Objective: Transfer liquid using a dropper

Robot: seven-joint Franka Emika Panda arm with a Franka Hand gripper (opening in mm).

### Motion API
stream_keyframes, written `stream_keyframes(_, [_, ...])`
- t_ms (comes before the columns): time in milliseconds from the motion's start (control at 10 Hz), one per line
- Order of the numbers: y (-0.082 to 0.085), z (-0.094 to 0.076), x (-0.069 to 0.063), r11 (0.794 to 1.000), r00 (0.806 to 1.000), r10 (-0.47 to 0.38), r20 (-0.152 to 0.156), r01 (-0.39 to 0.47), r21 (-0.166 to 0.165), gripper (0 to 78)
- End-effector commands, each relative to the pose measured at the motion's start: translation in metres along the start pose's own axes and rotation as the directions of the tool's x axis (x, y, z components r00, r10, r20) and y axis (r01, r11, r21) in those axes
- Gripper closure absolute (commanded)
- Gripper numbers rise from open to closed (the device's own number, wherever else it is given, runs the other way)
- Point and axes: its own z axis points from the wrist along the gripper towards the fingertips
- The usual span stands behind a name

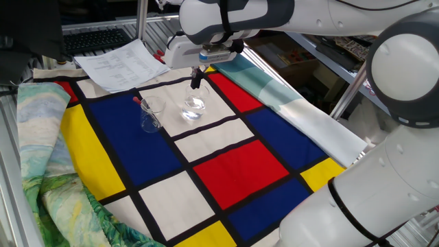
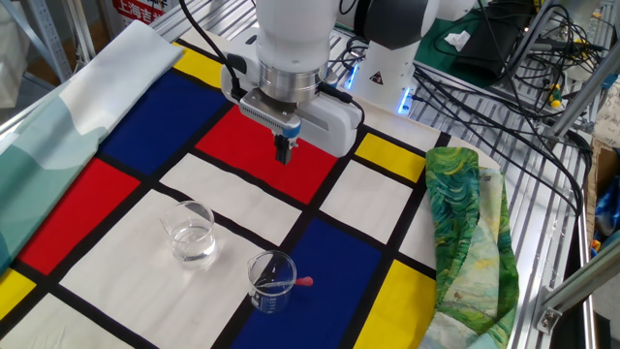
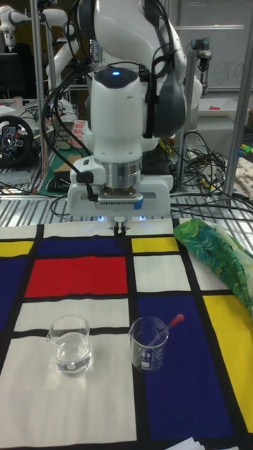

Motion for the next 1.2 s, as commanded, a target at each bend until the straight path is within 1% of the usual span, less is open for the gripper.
stream_keyframes(100, [0.0,0.0,0.0,0.921,0.917,0.389,-0.092,-0.39,0.009,77.6])
stream_keyframes(200, [0.0,0.0,-0.001,0.922,0.92,0.386,-0.076,-0.382,0.057,77.6])
stream_keyframes(800, [0.002,0.001,-0.002,0.918,0.915,0.396,-0.076,-0.393,0.055,77.6])
stream_keyframes(1000, [0.008,0.002,-0.001,0.913,0.91,0.408,-0.075,-0.405,0.056,77.6])
stream_keyframes(1200, [0.021,0.003,0.002,0.904,0.901,0.427,-0.075,-0.424,0.058,77.6])
